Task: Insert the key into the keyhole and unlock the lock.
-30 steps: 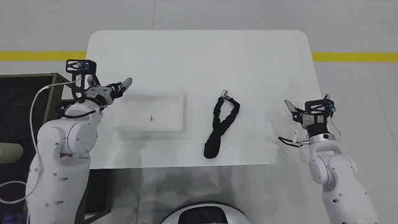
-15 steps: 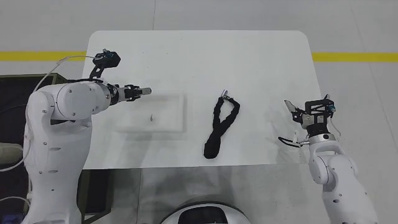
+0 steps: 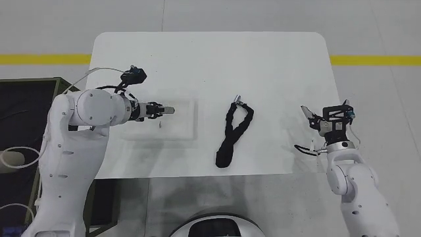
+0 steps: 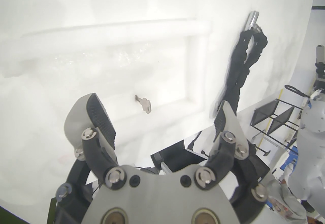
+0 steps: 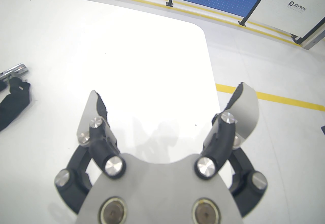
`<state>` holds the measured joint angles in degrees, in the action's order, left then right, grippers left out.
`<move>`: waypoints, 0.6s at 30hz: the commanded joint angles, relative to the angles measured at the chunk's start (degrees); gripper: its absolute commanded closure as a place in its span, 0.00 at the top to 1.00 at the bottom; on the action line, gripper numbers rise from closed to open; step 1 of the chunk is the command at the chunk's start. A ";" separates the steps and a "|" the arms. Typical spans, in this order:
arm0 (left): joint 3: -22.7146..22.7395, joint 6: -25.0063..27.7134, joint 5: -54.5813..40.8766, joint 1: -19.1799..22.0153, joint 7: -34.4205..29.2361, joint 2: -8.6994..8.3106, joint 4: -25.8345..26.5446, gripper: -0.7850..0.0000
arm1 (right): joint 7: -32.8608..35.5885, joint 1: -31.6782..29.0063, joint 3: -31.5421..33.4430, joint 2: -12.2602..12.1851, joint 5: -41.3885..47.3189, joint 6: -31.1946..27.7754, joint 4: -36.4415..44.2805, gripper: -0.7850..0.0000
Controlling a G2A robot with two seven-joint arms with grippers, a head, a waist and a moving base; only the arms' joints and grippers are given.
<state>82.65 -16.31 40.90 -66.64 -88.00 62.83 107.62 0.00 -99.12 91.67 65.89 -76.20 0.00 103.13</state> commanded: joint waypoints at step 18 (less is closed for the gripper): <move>-8.08 0.01 0.65 3.66 0.00 -3.41 -4.82 0.49 | 0.00 0.00 0.00 0.00 0.00 0.00 0.00 1.00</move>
<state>74.87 -16.30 41.96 -63.22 -88.00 59.46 103.18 0.00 -99.12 91.67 65.89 -76.20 0.00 103.13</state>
